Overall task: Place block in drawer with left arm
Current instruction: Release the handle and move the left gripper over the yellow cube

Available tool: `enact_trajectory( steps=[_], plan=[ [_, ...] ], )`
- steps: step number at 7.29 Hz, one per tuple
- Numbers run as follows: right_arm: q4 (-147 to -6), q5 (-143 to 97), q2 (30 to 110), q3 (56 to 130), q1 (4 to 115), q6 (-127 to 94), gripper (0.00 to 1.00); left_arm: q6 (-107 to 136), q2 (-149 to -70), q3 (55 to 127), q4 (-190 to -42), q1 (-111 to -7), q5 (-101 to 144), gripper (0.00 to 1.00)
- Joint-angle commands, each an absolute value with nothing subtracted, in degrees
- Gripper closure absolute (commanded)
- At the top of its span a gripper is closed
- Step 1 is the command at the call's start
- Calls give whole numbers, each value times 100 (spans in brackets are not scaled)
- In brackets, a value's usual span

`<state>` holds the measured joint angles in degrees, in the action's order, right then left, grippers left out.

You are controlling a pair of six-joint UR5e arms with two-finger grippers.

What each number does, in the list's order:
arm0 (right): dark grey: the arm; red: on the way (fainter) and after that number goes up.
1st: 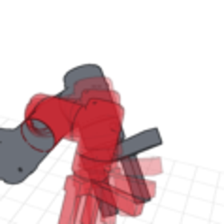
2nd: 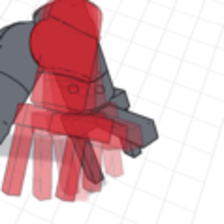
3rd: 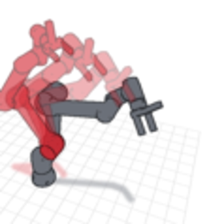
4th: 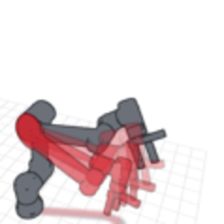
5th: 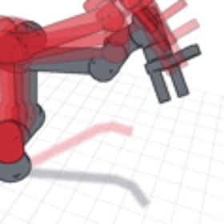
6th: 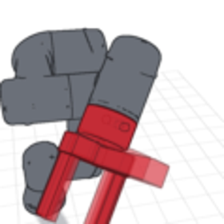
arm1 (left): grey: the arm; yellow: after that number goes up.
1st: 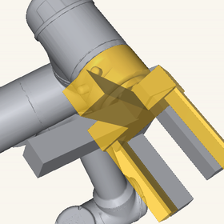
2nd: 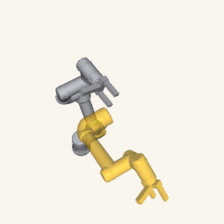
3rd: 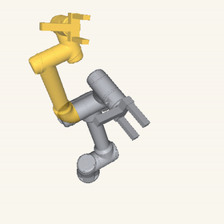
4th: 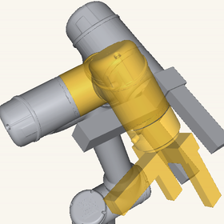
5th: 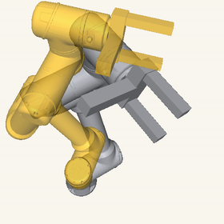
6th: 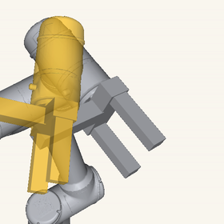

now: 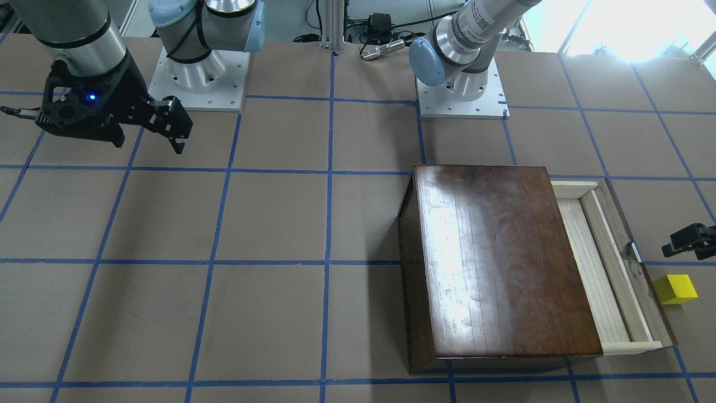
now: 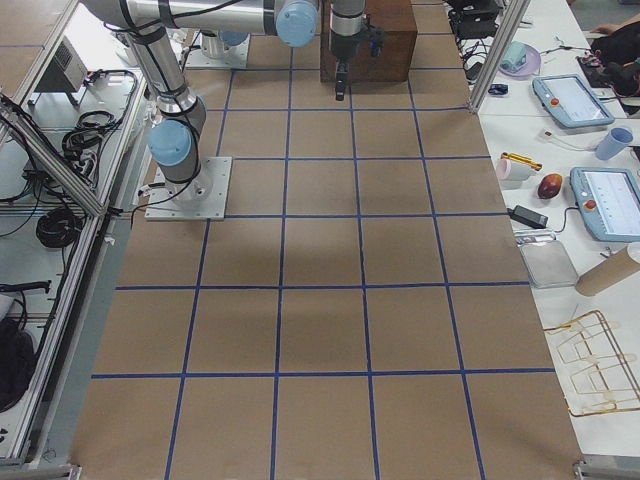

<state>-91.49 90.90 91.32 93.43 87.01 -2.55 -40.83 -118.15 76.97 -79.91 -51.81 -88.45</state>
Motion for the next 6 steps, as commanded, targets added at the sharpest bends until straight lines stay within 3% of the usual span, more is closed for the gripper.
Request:
enact_trajectory(
  steps=[1, 6],
  plan=[
    [-9149, 9088, 9132, 9343, 8701, -255, 0, -4323, -12127, 7576, -7543, -5159, -9051, 20],
    [-9149, 9088, 9132, 9343, 8701, -255, 0, -4745, -12717, 7524, -6804, -4887, -9062, 17]
  ],
)
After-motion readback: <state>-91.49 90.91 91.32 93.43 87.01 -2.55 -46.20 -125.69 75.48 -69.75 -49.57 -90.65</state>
